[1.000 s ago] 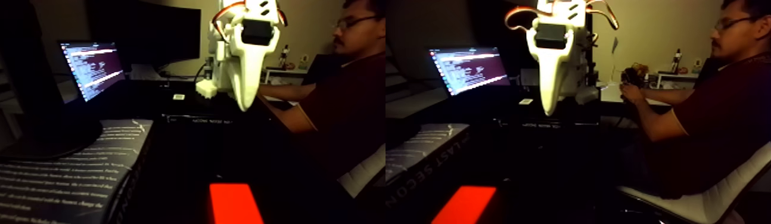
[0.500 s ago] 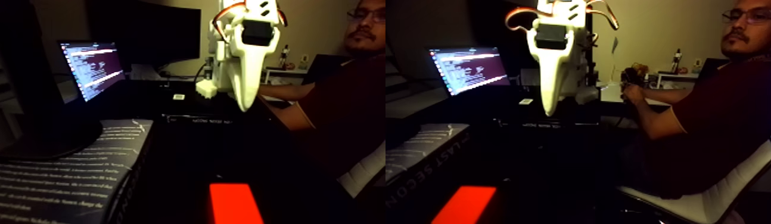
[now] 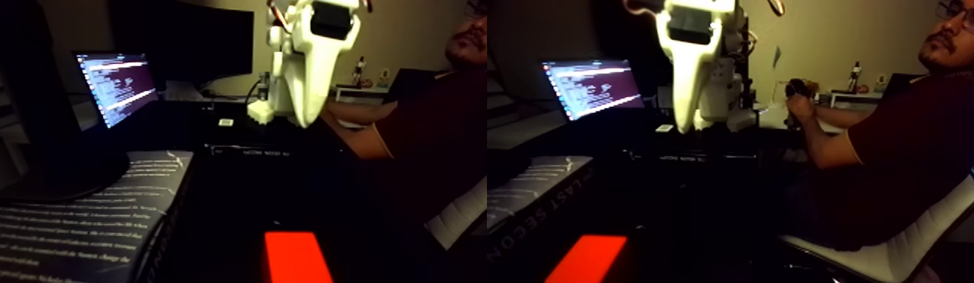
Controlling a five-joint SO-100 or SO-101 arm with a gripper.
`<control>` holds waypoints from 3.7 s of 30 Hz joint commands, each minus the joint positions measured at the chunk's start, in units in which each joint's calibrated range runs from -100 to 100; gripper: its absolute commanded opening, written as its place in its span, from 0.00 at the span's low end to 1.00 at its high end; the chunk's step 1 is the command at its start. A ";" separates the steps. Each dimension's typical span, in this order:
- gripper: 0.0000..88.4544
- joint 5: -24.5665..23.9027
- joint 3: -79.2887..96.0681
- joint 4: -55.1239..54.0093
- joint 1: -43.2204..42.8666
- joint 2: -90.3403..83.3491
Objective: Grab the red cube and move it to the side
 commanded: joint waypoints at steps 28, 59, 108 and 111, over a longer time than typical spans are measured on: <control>0.09 2.31 -65.03 12.20 3.33 66.36; 0.37 2.20 -74.64 11.87 3.92 87.12; 0.33 2.80 -77.63 2.24 5.25 100.56; 0.33 2.80 -77.27 2.24 5.08 100.56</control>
